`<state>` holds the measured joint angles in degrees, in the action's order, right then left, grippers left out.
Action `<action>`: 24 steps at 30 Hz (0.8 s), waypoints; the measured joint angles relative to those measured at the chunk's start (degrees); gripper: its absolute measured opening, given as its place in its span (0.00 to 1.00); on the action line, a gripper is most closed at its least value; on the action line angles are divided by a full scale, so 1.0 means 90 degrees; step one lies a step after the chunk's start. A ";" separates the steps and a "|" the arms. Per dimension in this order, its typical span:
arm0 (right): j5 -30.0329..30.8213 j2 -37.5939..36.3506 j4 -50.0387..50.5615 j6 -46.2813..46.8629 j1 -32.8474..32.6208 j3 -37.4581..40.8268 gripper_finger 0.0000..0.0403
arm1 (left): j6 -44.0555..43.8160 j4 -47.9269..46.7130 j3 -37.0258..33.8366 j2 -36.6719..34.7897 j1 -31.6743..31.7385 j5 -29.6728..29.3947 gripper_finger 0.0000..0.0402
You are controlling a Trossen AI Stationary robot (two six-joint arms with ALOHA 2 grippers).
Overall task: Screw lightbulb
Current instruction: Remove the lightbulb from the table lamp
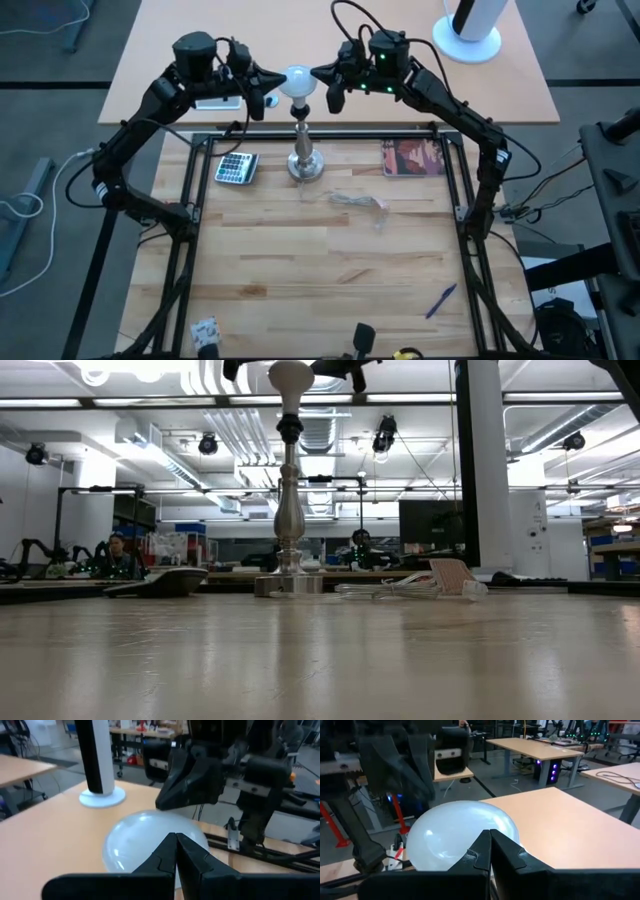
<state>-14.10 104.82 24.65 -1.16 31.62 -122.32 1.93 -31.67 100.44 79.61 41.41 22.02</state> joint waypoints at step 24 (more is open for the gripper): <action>-0.0346 0.0025 -0.0115 -0.0052 -0.0278 0.0056 0.00 | 0.0241 0.0405 -0.0068 0.0289 0.0107 -0.0663 0.00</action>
<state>-17.22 105.04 23.62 -1.62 29.12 -121.82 4.10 -28.03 99.83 82.21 42.37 16.06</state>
